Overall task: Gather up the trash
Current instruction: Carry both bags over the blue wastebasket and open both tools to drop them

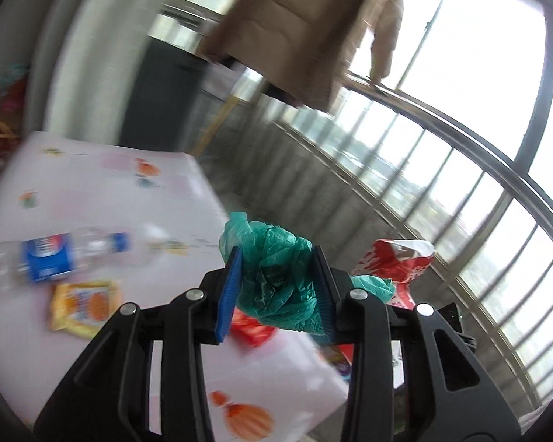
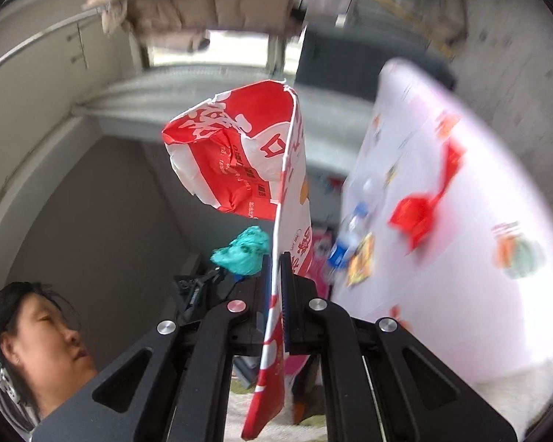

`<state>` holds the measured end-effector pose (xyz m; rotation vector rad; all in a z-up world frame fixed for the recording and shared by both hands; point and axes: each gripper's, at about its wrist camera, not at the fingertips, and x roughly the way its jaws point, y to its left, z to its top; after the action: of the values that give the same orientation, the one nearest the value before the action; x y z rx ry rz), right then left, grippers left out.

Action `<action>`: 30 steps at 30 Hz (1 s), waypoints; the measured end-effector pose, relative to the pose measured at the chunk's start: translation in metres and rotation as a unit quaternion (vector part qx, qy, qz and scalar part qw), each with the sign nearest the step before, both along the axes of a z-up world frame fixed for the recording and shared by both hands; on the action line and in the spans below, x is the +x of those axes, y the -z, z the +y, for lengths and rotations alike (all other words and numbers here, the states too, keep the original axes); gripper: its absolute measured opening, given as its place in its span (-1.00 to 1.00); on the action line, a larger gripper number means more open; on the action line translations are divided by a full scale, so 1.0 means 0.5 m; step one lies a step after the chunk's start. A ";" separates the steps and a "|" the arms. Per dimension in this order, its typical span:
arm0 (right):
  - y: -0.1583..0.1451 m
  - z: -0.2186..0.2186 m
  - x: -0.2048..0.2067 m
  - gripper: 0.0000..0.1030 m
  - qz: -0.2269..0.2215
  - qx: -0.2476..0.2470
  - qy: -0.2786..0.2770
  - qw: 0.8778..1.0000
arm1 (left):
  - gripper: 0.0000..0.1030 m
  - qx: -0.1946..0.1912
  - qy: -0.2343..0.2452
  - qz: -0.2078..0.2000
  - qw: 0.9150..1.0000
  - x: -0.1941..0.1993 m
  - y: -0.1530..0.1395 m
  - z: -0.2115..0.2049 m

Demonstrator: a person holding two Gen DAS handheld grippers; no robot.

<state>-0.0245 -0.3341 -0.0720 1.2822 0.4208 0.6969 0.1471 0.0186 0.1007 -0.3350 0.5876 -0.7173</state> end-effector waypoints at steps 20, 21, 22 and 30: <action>0.226 -0.337 -0.303 -0.90 0.235 0.000 0.347 0.908 | -0.32 0.134 0.287 0.120 0.941 0.079 0.194 -0.749; 0.241 -0.347 -0.297 -0.90 0.248 0.002 0.352 0.903 | -0.32 0.151 0.291 0.125 0.936 0.076 0.216 -0.787; 0.250 -0.349 -0.290 -0.90 0.256 0.005 0.355 0.899 | -0.32 0.159 0.295 0.129 0.933 0.076 0.230 -0.807; 0.365 -0.456 -0.214 -0.19 0.305 0.040 0.378 0.873 | 0.26 0.209 0.280 0.159 0.924 0.113 0.355 -1.004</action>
<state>-0.1316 -0.5619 -0.2544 1.5877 0.3500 -0.3789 0.2034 -0.4834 -0.0770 0.1329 1.1490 -1.0675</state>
